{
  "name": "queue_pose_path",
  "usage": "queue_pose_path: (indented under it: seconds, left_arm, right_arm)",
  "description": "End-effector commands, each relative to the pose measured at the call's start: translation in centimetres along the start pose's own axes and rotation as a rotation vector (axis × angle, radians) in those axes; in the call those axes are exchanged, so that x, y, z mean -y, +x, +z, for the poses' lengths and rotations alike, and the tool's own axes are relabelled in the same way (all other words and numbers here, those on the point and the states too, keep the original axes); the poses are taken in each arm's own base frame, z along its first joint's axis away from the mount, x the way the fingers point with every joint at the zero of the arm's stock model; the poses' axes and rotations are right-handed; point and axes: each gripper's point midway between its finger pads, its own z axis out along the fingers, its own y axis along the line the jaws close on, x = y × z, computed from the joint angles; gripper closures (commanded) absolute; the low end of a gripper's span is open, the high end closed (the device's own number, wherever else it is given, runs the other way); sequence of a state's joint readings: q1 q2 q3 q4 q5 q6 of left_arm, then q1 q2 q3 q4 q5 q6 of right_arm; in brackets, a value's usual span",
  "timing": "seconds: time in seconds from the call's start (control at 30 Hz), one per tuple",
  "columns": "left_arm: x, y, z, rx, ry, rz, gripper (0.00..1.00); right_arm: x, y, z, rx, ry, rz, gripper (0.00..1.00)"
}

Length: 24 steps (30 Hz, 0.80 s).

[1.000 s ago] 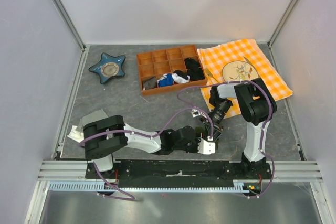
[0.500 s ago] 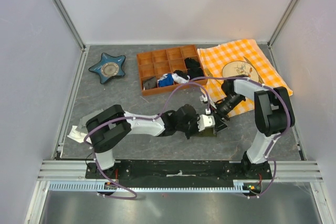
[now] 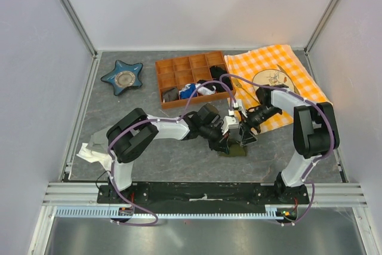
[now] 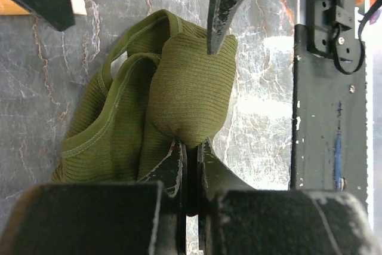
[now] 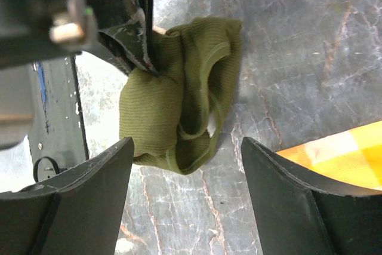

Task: Roll the underwear
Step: Roll the underwear to the center of the board.

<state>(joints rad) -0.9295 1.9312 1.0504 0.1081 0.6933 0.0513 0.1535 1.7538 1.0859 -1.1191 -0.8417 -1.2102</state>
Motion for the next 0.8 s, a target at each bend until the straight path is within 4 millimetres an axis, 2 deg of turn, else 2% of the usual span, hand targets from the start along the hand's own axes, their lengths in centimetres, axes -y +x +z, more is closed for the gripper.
queue_pose_path:
  seconds: [0.0, 0.23, 0.43, 0.57, 0.63, 0.77]
  left_arm:
    - [-0.2, 5.8, -0.2, -0.154, 0.024, -0.395, 0.98]
    - [-1.3, 5.5, 0.0, -0.138, 0.0, -0.454, 0.98]
    - [-2.4, 5.3, 0.2, -0.131, -0.035, -0.486, 0.98]
    - [-2.7, 5.6, 0.1, -0.132, -0.053, -0.502, 0.98]
    - [-2.7, 5.7, 0.1, -0.132, -0.059, -0.503, 0.98]
    - [-2.9, 5.7, 0.1, -0.132, -0.065, -0.506, 0.98]
  right_arm:
    - [0.2, -1.6, 1.4, 0.046, -0.016, -0.036, 0.2]
    - [0.4, 0.0, 3.4, -0.045, -0.049, 0.058, 0.19]
    - [-1.7, 0.7, 4.8, -0.099, -0.151, 0.094, 0.18]
    - [-1.8, 0.4, 4.8, -0.109, -0.167, 0.124, 0.18]
    - [-2.6, 0.1, 4.9, -0.099, -0.215, 0.16, 0.18]
    - [-2.9, -0.9, 4.6, -0.079, -0.262, 0.169, 0.18]
